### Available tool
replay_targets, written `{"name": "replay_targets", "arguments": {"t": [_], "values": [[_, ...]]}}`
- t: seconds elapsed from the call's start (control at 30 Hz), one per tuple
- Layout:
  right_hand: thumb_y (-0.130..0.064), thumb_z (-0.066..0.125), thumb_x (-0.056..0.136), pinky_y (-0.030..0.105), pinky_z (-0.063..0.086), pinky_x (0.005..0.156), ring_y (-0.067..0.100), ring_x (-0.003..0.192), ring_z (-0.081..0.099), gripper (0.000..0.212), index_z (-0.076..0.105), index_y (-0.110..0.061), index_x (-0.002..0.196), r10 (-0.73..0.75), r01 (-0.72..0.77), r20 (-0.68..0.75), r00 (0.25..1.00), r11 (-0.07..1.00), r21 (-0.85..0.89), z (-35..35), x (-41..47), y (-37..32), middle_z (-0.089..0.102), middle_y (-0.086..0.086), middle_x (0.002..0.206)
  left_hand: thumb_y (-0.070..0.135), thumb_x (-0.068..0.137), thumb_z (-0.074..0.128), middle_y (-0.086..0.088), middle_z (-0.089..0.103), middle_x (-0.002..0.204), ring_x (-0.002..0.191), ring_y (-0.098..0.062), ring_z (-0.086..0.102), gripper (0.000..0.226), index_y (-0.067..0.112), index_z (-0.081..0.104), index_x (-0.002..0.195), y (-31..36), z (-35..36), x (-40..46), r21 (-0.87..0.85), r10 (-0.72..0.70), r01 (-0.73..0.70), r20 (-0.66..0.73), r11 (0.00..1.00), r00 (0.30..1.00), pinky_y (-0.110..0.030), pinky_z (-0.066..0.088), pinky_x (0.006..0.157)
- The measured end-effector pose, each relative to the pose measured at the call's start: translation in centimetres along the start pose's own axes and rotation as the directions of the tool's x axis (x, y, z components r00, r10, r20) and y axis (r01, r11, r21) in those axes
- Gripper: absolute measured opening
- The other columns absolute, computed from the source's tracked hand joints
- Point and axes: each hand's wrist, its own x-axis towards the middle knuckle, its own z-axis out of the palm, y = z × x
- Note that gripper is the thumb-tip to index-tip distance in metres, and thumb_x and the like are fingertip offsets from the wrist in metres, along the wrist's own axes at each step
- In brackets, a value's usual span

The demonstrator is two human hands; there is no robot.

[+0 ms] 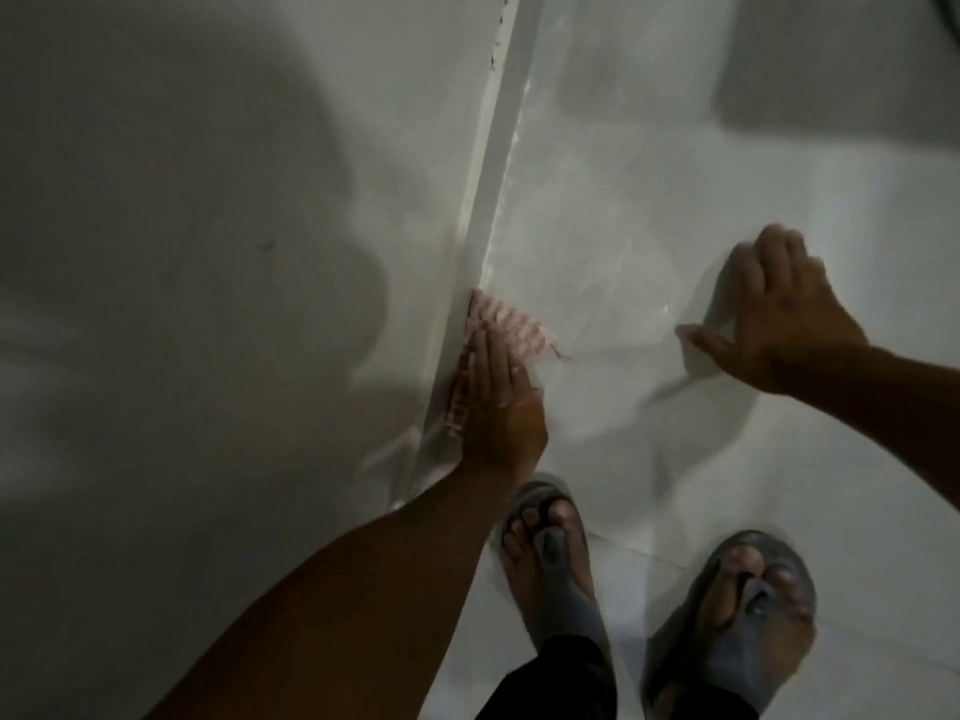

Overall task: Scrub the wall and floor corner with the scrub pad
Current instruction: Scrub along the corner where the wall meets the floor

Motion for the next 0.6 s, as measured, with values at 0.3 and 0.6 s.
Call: {"name": "replay_targets", "arguments": {"t": [0.3,0.6], "values": [[-0.099,0.015,0.076,0.055,-0.016,0.126,0.041,0.16,-0.025,0.128,-0.011,-0.01,0.165,-0.032,0.032,-0.011,0.999,0.999,-0.03,-1.1,6.1,0.1,-0.023,0.023,0.173,-0.006,0.094,0.053,-0.029,0.045,0.154,0.149,-0.042,0.037,0.047,-0.009,0.05,0.141,0.0,0.9,9.5,-0.085,0.17,-0.192,-0.214,0.978,0.962,-0.056,0.037,0.123],[-0.115,0.014,0.043,0.059,-0.035,0.112,0.033,0.121,-0.067,0.139,-0.066,-0.03,0.119,0.035,-0.01,0.273,0.961,0.996,-0.092,-2.9,8.2,0.0,-0.076,0.009,0.124,-0.008,0.088,0.044,-0.03,0.045,0.153,0.149,-0.046,0.035,0.056,-0.009,0.045,0.145,-2.9,1.6,5.7,-0.114,0.253,-0.266,-0.117,0.957,0.96,-0.058,0.036,0.122]]}}
